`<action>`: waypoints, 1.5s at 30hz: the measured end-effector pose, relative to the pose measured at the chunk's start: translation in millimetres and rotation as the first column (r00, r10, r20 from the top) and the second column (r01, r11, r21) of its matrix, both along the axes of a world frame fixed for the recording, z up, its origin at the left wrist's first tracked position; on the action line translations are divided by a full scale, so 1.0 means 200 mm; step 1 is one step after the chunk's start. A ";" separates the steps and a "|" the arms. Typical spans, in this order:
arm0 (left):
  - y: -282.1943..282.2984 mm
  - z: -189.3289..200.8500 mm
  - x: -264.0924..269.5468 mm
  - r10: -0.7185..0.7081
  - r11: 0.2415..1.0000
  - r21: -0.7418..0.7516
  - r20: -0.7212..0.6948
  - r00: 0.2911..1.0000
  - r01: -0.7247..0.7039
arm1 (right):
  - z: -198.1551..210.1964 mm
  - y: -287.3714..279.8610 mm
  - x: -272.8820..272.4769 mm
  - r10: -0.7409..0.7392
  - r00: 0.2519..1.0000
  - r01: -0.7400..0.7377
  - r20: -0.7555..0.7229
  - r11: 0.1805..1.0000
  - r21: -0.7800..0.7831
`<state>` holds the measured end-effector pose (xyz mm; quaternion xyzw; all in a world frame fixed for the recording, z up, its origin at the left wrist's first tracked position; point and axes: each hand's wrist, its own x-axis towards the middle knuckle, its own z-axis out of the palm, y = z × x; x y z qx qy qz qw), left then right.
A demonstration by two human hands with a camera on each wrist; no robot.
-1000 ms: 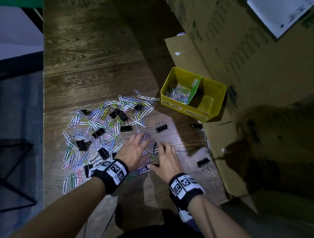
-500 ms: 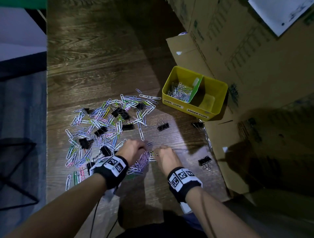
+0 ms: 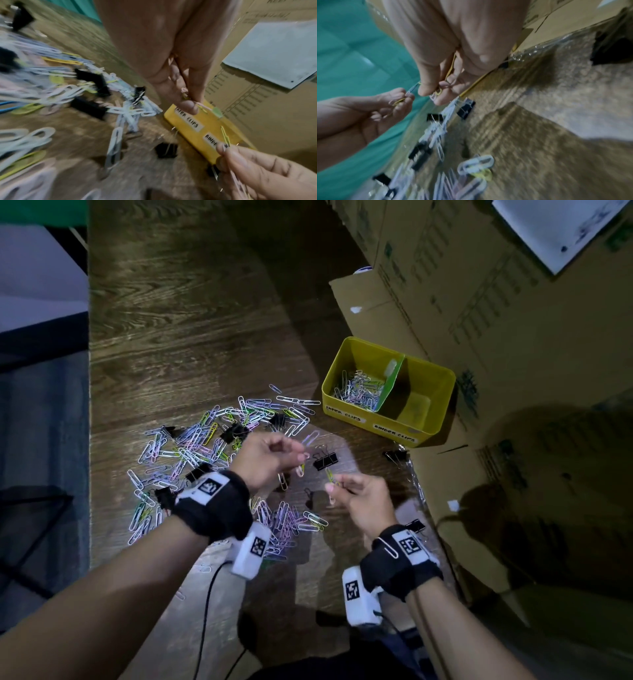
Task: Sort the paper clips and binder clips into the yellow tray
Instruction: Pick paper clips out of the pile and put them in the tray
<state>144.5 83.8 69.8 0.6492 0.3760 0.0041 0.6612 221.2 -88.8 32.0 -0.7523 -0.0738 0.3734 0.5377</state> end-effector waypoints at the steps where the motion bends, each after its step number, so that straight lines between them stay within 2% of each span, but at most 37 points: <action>1: 0.01 0.03 0.07 -0.012 1.000 0.011 0.041 0.999 0.012 | 0.04 0.00 0.03 -0.019 1.000 0.019 0.023 1.000 0.022; 4: 0.05 0.08 0.29 -0.029 0.999 0.040 0.144 0.989 0.023 | 0.14 0.01 0.11 -0.088 0.995 0.084 0.041 0.992 0.097; 8: 0.06 0.12 0.58 -0.041 0.993 0.118 0.153 0.987 0.022 | 0.26 0.06 0.25 -0.159 0.985 0.146 0.070 0.975 0.168; 11: 0.06 0.08 0.75 -0.053 0.983 0.179 0.061 0.997 0.041 | 0.33 0.11 0.38 -0.206 0.977 0.190 0.057 0.958 0.214; 13: 0.07 0.03 0.82 -0.101 0.949 0.298 -0.024 0.995 0.103 | 0.36 0.14 0.47 -0.252 0.965 0.233 0.067 0.949 0.211; 15: 0.08 0.01 0.85 -0.164 0.910 0.371 -0.091 0.982 0.187 | 0.36 0.15 0.56 -0.302 0.943 0.278 0.140 0.946 0.166; 17: 0.09 0.01 0.85 -0.202 0.906 0.355 -0.122 0.972 0.232 | 0.36 0.16 0.66 -0.296 0.934 0.278 0.199 0.954 0.113; 20: 0.11 0.01 0.80 -0.171 0.932 0.312 -0.071 0.983 0.185 | 0.32 0.22 0.79 -0.231 0.942 0.235 0.243 0.972 0.012; 22: 0.12 0.02 0.74 -0.055 0.979 0.197 0.047 0.997 0.045 | 0.29 0.29 0.85 -0.133 0.937 0.163 0.322 0.984 -0.067; 24: 0.12 0.02 0.65 0.044 0.991 0.114 0.157 0.987 -0.062 | 0.26 0.36 0.88 0.024 0.907 0.053 0.421 0.984 -0.170; 25: 0.12 0.02 0.60 0.043 0.989 0.134 0.174 0.984 -0.067 | 0.24 0.40 0.88 0.116 0.883 -0.005 0.455 0.971 -0.239; 26: 0.12 0.02 0.54 0.003 0.976 0.215 0.153 0.988 -0.036 | 0.22 0.44 0.89 0.205 0.860 -0.059 0.467 0.950 -0.307; 27: 0.12 0.00 0.48 -0.065 0.940 0.341 0.102 0.993 0.026 | 0.21 0.48 0.89 0.292 0.838 -0.115 0.460 0.921 -0.373; 29: 0.12 -0.02 0.34 -0.232 0.799 0.568 -0.010 0.973 0.196 | 0.20 0.52 0.88 0.475 0.776 -0.232 0.416 0.827 -0.512; 31: 0.12 -0.04 0.19 -0.424 0.656 0.647 -0.110 0.899 0.388 | 0.21 0.53 0.87 0.590 0.704 -0.294 0.395 0.749 -0.593; 33: 0.09 -0.05 0.03 -0.574 0.554 0.608 -0.215 0.790 0.568 | 0.24 0.52 0.83 0.593 0.670 -0.311 0.447 0.771 -0.556; 36: 0.02 -0.07 -0.21 -0.666 0.498 0.427 -0.369 0.649 0.754 | 0.27 0.44 0.69 0.490 0.722 -0.370 0.489 0.870 -0.325; 38: -0.03 -0.10 -0.36 -0.709 0.409 0.318 -0.480 0.517 0.855 | 0.26 0.37 0.56 0.516 0.722 -0.447 0.461 0.857 -0.258; 39: -0.04 -0.12 -0.43 -0.713 0.365 0.288 -0.525 0.465 0.885 | 0.24 0.33 0.49 0.569 0.678 -0.496 0.465 0.822 -0.281; 40: -0.06 -0.15 -0.49 -0.706 0.343 0.264 -0.561 0.433 0.902 | 0.21 0.29 0.41 0.622 0.591 -0.528 0.513 0.779 -0.337; 42: -0.08 -0.22 -0.56 -0.680 0.342 0.243 -0.603 0.417 0.908 | 0.16 0.22 0.30 0.632 0.398 -0.520 0.665 0.752 -0.404; 43: -0.10 -0.25 -0.58 -0.670 0.346 0.252 -0.608 0.426 0.904 | 0.14 0.19 0.26 0.599 0.361 -0.507 0.715 0.769 -0.389; 44: -0.11 -0.27 -0.59 -0.659 0.350 0.272 -0.609 0.442 0.896 | 0.13 0.18 0.23 0.577 0.362 -0.495 0.732 0.784 -0.374; 45: -0.13 -0.29 -0.58 -0.644 0.362 0.302 -0.602 0.471 0.882 | 0.11 0.16 0.21 0.601 0.407 -0.499 0.688 0.777 -0.383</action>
